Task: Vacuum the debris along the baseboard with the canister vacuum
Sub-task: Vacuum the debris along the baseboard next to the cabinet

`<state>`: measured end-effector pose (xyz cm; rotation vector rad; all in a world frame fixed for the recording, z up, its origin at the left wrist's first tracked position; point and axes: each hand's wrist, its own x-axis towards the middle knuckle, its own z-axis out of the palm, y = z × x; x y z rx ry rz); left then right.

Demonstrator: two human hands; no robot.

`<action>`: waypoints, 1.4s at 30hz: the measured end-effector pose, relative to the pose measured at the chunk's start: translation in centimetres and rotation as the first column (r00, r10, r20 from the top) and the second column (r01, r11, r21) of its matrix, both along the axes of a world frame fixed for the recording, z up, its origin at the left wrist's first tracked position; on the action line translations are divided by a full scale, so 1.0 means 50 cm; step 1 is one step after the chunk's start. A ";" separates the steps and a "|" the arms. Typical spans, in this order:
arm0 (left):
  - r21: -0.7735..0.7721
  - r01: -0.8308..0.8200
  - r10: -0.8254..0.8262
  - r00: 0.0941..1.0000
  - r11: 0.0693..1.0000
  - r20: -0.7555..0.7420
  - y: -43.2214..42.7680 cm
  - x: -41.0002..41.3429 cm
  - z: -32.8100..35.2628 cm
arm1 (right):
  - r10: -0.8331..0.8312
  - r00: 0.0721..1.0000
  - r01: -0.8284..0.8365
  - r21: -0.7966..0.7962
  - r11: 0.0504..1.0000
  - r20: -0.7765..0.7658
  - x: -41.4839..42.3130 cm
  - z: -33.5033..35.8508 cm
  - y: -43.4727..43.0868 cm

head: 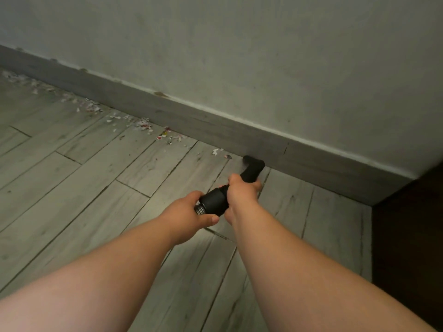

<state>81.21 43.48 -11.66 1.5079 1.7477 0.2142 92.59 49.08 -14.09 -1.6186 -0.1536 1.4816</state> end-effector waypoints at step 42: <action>-0.043 0.356 -0.358 0.931 0.933 -0.064 -0.089 0.435 0.016 | -0.364 0.923 0.370 -0.030 0.929 0.122 0.452 0.027 -0.182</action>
